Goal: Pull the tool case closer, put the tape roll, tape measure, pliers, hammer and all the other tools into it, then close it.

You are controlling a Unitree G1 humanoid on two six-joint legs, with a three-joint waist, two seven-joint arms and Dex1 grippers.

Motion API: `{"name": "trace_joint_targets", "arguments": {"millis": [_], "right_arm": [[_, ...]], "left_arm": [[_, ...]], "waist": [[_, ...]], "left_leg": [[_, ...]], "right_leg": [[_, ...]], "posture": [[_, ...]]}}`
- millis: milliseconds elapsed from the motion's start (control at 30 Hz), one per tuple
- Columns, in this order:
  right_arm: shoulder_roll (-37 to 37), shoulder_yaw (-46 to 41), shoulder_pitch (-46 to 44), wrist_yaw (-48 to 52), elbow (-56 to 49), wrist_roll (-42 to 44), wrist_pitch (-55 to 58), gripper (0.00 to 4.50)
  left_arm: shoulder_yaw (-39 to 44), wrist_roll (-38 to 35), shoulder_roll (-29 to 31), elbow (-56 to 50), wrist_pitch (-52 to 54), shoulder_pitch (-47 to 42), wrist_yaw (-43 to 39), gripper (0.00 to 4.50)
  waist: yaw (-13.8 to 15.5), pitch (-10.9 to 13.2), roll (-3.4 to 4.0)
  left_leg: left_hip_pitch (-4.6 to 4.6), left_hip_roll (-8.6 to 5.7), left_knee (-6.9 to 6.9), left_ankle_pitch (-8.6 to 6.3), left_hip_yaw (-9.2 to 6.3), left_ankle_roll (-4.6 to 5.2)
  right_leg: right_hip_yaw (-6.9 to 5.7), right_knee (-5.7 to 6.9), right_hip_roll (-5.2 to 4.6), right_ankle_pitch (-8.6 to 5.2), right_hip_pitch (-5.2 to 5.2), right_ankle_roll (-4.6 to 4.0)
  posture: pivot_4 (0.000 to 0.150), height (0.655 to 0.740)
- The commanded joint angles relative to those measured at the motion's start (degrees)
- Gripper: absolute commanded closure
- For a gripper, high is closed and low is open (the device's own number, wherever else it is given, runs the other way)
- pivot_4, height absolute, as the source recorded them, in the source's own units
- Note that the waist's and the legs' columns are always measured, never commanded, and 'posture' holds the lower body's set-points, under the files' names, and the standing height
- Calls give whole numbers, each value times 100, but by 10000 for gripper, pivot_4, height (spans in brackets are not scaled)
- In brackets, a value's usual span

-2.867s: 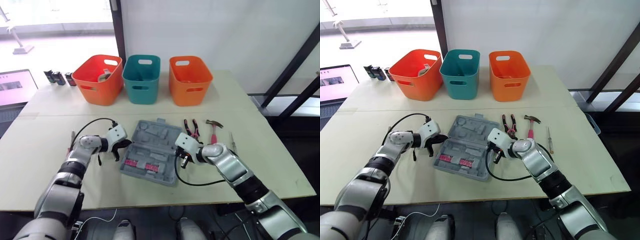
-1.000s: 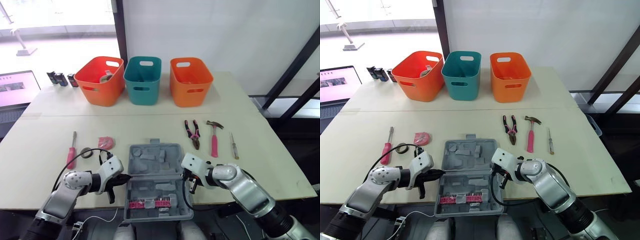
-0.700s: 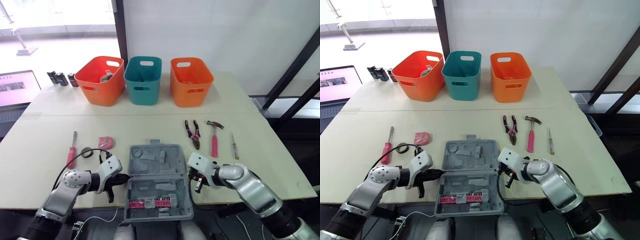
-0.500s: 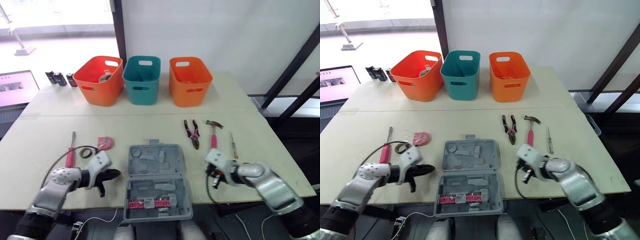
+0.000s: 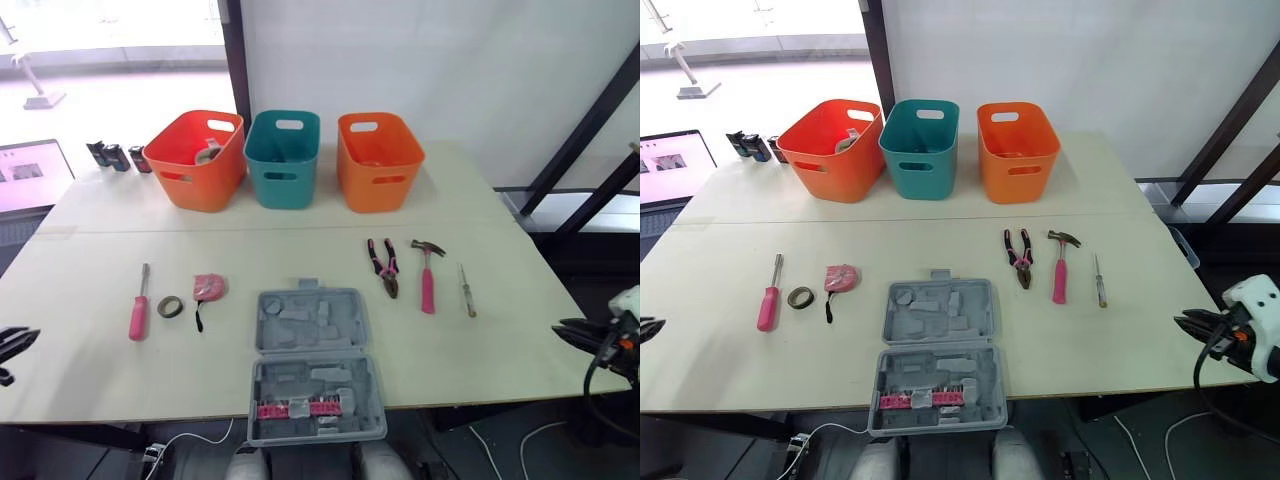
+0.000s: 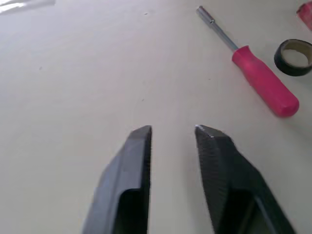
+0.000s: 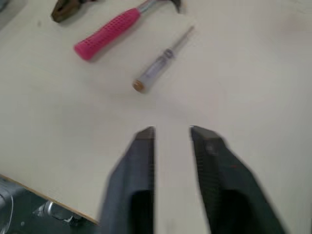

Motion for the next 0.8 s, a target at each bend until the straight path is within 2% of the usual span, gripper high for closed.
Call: {"name": "trace_joint_targets", "arguments": {"millis": [33, 67, 100, 133, 400, 500, 600, 667, 800], "right_arm": [[104, -135, -14, -14, 191, 137, -235, 12246], [107, -95, -3, -8, 235, 126, -287, 7638], [98, -67, 8, -2, 260, 117, -322, 1956], [95, -55, 9, -4, 275, 120, -350, 853], [121, 61, -186, -151, 103, 265, -285, 853], [179, 179, -285, -252, -364, 491, 29, 853], [231, 686, -536, -386, -1378, 818, 597, 853], [275, 1116, -873, -527, -1932, 990, 925, 853], [347, 2170, -1800, -686, -2609, 1267, 1596, 853]], "left_arm": [[210, -56, 28, 415, -297, 143, -119, 11029], [207, -82, 18, 493, -336, 154, -145, 6661], [201, -108, 17, 540, -364, 141, -166, 366], [194, -115, 22, 581, -400, 121, -158, 70], [-33, -139, -86, 588, -435, -41, -253, 70], [-232, -219, -192, 413, -88, -287, -370, 70], [-555, -215, -385, 164, 23, -908, -319, 70], [-849, -22, -492, 139, -298, -1355, -256, 70], [-1677, 387, -591, 270, -981, -2244, -776, 70]], "waist": [[-47, -2, -12], [-60, -2, -16], [-64, -1, -18], [-64, -1, -18], [-57, -1, -16], [-56, -1, -15], [-44, -1, -15], [-35, -2, -17], [-28, -4, -20]], "left_leg": [[2, -4, 0, 0, 7, 0], [1, -8, 0, 0, 10, 0], [1, -9, -1, -1, 14, -1], [1, -9, -2, -2, 16, -2], [2, -9, -12, -3, 16, -3], [2, -9, -11, -2, 17, -3], [5, -9, -7, 0, 15, 1], [6, -9, -3, 4, 11, 0], [3, -9, 1, 13, 9, 8]], "right_leg": [[0, -1, -8, 2, 0, -3], [-1, -3, -14, 3, 0, -4], [-1, -5, -16, 4, 0, -6], [-1, -5, -18, 6, -1, -9], [-5, 5, -18, 7, -7, -7], [-5, 5, -18, 7, -6, -7], [-5, 12, -17, 7, 0, -6], [-6, 16, -13, 8, 4, -5], [-6, 14, -11, 10, 32, -6]], "posture": [[1500, 7400], [1500, 7400], [1500, 7400], [1500, 7400], [1500, 7400], [1500, 7400], [1500, 7400], [1500, 7400], [1500, 7400]]}}
